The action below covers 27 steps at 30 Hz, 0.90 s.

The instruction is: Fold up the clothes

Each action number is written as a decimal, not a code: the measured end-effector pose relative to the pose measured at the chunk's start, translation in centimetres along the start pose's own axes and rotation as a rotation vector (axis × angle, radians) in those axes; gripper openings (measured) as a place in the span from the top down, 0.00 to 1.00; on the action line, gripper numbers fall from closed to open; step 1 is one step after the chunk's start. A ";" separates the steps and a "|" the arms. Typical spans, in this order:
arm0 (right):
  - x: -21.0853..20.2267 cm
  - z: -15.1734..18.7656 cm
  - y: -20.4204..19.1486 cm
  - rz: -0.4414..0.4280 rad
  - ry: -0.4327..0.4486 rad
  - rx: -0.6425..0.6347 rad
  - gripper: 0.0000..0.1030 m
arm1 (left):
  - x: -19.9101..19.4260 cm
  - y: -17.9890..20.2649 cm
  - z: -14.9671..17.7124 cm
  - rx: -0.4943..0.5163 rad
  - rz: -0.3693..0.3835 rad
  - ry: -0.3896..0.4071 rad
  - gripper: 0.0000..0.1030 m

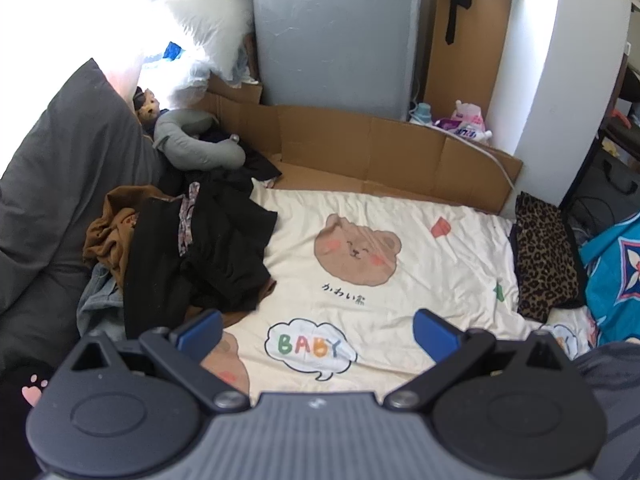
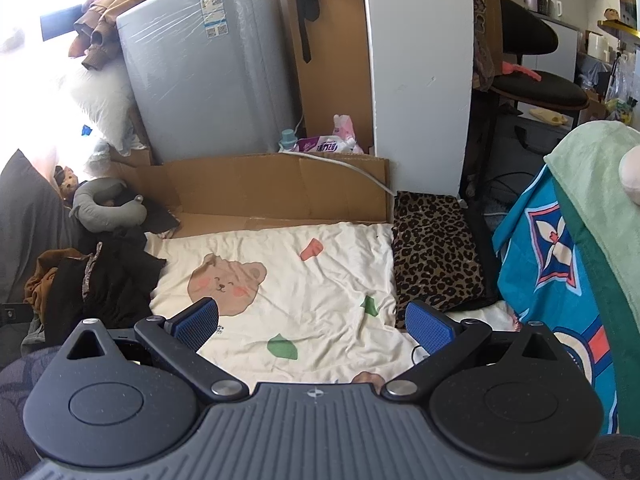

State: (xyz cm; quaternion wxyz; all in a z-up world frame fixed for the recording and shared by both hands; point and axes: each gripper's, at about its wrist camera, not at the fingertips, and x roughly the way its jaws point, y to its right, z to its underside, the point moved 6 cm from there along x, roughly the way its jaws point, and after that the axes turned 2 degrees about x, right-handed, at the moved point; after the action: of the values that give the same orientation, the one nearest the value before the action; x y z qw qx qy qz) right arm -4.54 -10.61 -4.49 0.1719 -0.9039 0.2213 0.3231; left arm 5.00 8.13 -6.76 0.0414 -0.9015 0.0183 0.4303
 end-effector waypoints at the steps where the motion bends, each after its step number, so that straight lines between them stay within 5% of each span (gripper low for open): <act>1: 0.0 0.1 0.1 -0.001 -0.003 0.002 0.00 | 0.1 -0.1 0.0 0.000 -0.001 -0.002 0.01; 27: 3.8 -0.1 1.5 0.016 -0.036 0.029 0.00 | 1.9 -1.1 -1.1 0.027 0.000 0.021 0.01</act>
State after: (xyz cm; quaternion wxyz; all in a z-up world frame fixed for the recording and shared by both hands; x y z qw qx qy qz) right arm -2.62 -13.06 -7.19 0.1863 -0.8936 0.2302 0.3374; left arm 7.11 9.11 -7.43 0.0534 -0.9053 0.0244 0.4206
